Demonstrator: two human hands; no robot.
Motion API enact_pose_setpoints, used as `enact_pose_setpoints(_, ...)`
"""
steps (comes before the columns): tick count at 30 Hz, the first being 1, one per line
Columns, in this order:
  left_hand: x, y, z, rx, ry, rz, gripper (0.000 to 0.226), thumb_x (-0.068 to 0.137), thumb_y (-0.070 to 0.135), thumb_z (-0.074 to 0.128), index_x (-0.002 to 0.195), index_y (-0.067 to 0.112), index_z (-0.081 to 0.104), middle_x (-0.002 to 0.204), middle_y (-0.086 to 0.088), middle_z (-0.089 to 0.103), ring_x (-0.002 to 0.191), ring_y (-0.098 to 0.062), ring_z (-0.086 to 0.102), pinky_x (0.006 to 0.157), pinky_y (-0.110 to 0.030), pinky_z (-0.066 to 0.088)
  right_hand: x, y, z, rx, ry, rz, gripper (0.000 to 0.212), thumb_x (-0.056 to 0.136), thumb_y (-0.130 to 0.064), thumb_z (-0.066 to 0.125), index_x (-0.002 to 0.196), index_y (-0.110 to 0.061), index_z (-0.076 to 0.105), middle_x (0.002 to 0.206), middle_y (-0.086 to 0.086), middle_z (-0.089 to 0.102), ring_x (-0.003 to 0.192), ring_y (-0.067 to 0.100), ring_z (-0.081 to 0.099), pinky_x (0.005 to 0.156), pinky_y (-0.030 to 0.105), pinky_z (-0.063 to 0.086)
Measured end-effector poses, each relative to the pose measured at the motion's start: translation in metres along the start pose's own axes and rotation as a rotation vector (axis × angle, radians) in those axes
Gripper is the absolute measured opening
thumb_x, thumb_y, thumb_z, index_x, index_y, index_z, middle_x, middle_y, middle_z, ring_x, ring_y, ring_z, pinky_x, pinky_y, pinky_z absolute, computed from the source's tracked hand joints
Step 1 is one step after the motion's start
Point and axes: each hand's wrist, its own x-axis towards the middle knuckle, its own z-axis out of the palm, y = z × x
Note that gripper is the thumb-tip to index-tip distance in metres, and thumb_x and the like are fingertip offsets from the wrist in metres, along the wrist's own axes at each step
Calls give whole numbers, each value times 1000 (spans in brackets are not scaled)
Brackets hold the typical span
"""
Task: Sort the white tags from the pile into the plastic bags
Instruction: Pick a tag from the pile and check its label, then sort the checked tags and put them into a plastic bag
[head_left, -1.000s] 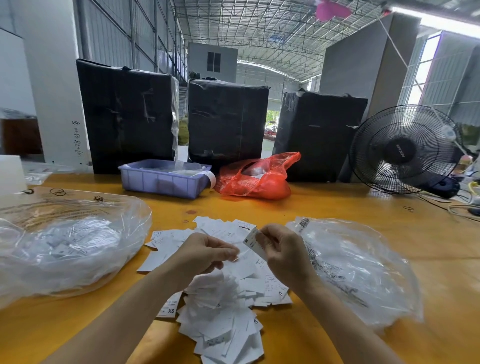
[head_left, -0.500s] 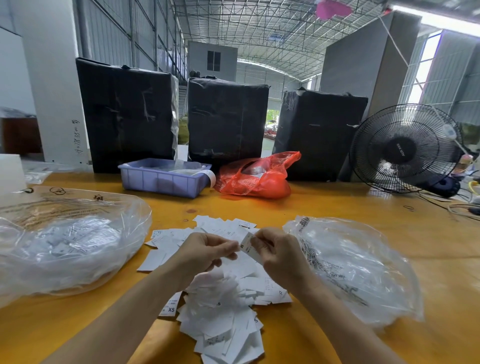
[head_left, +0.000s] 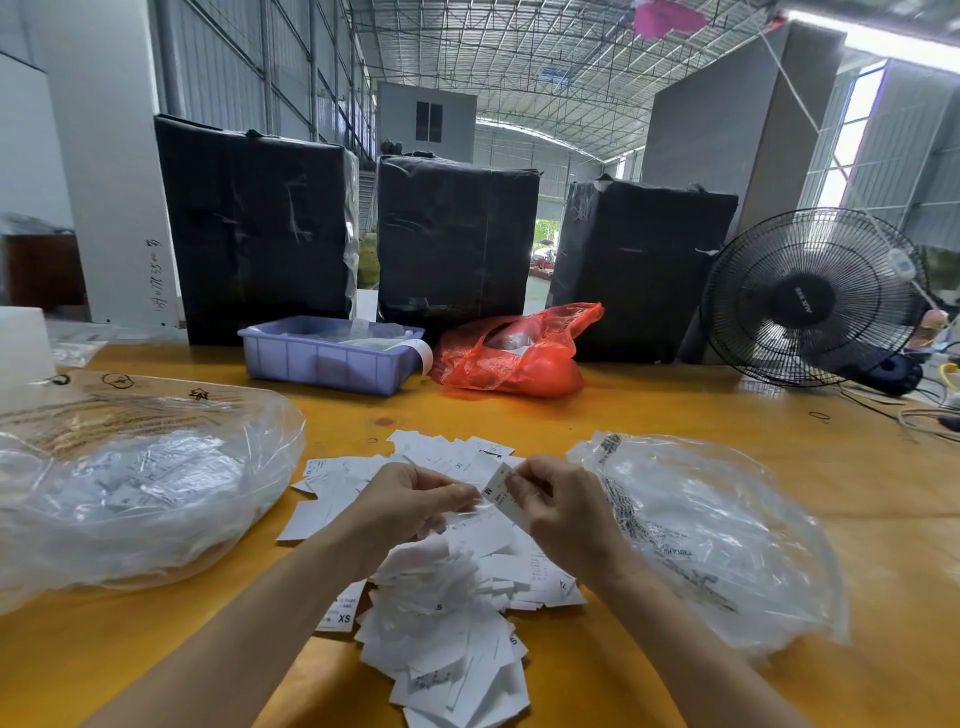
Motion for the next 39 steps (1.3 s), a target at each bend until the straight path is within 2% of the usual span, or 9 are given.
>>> enact_pose_setpoints(3,1,-1,-2,-2,30,0,10,80,15,72,82,7,77,74,-8,72,44,-4,44,43,-16,34,1,1,-1,20,2,32,17,91,-13,57,76,-11,66,62,-14,52,57,2,47,49,16,33)
enact_pose_setpoints(11,1,-1,-2,33,29,2,8,80,16,72,80,10,77,74,-6,73,44,-4,46,42,-14,35,1,-2,-1,93,-40,77,21,90,-10,57,71,-13,63,59,-12,53,54,2,46,49,16,34)
enact_pose_setpoints(15,0,-1,-1,28,16,10,8,81,15,72,76,11,77,73,-5,73,44,-4,47,42,-13,34,0,-3,-2,159,-83,84,19,90,-8,58,72,-6,66,55,-8,52,49,2,42,48,15,31)
enact_pose_setpoints(20,-1,0,1,59,8,22,11,83,13,70,74,11,76,73,-6,72,46,-4,48,43,-14,36,-1,-4,0,223,-167,99,19,90,-9,59,72,-5,66,56,-1,50,52,9,39,52,26,30)
enact_pose_setpoints(22,-2,1,-1,59,4,24,10,83,14,70,78,10,76,73,-5,73,47,-4,49,44,-14,36,0,-3,-1,222,-108,105,21,90,-8,58,71,-4,66,56,-4,51,50,4,40,50,22,31)
enact_pose_setpoints(26,-2,1,-2,65,9,12,9,82,16,71,81,10,77,74,-4,73,47,-3,48,46,-15,37,4,-1,-6,239,50,113,31,90,-8,59,61,-18,58,55,-6,50,46,2,42,46,15,31)
enact_pose_setpoints(31,-3,2,1,72,1,6,9,81,16,72,81,9,77,74,-4,73,48,-4,48,47,-15,37,2,-2,-4,226,-11,98,22,91,-10,59,69,-13,64,59,-7,54,49,-2,47,46,14,34)
enact_pose_setpoints(34,-3,3,1,69,-5,2,9,82,16,71,83,8,76,73,-3,72,47,-4,48,46,-15,37,1,-2,-4,185,-22,81,18,91,-11,58,76,-6,67,61,-7,55,50,-1,48,48,16,36)
enact_pose_setpoints(39,-3,4,2,60,-5,-7,9,83,14,70,82,8,76,72,-3,72,46,-5,48,45,-14,37,0,-1,-3,132,-8,65,19,91,-12,58,78,-4,68,63,-7,56,54,3,48,50,16,36)
